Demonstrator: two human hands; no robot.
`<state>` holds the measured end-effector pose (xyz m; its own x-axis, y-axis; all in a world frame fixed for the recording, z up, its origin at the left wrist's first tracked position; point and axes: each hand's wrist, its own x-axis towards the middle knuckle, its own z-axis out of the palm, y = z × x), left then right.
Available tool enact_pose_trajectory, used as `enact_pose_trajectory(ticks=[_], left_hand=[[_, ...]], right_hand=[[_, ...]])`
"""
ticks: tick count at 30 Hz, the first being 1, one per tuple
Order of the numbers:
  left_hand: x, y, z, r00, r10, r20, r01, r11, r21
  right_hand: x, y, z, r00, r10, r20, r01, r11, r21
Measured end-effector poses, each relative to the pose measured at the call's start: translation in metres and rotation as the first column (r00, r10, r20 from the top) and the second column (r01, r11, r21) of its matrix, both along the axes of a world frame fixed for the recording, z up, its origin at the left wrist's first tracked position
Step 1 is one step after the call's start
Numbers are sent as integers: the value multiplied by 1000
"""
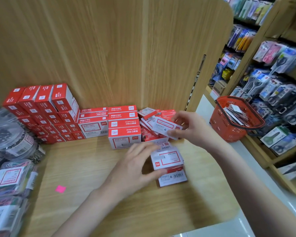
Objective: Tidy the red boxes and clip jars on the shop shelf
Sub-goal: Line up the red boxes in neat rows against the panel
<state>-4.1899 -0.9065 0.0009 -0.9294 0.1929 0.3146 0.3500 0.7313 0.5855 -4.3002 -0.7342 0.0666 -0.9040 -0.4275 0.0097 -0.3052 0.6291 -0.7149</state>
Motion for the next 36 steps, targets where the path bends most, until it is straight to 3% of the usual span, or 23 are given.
enact_pose_trajectory(ticks=[3,8,11,14,16,19,23,26,30,33,36], left_hand=[[1,2,-10,1000,-14,-11,13,996,-85],[-1,4,-9,998,45,-52,-48,997,-64],[-2,2,-8,998,55,-6,-55,998,6],[-2,0,-9,997,47,54,-54,991,125],[-2,1,-9,996,43,77,-55,984,168],[-2,2,-7,994,44,99,-61,982,181],[1,0,-9,997,59,51,-64,992,106],[5,2,-9,997,32,-66,-30,999,31],[6,-3,-9,994,-51,-93,46,997,-55],[10,-12,-10,994,-99,-47,101,994,43],[18,-13,-14,998,-70,-3,70,979,190]], right_hand=[[3,15,-2,995,92,-28,-92,996,-14],[15,27,-19,992,128,-16,-128,990,-52],[22,28,-8,995,58,-84,-70,987,-144],[29,36,15,977,168,131,-114,931,-348],[33,33,16,930,294,222,-242,942,-231],[35,22,-5,928,317,198,-319,948,-22],[39,20,-19,929,306,207,-295,952,-83],[42,21,-22,940,326,104,-322,945,-49],[54,16,-33,935,339,-106,-337,941,33],[60,20,-42,919,352,-178,-344,936,73],[64,22,-49,862,417,-288,-346,900,266]])
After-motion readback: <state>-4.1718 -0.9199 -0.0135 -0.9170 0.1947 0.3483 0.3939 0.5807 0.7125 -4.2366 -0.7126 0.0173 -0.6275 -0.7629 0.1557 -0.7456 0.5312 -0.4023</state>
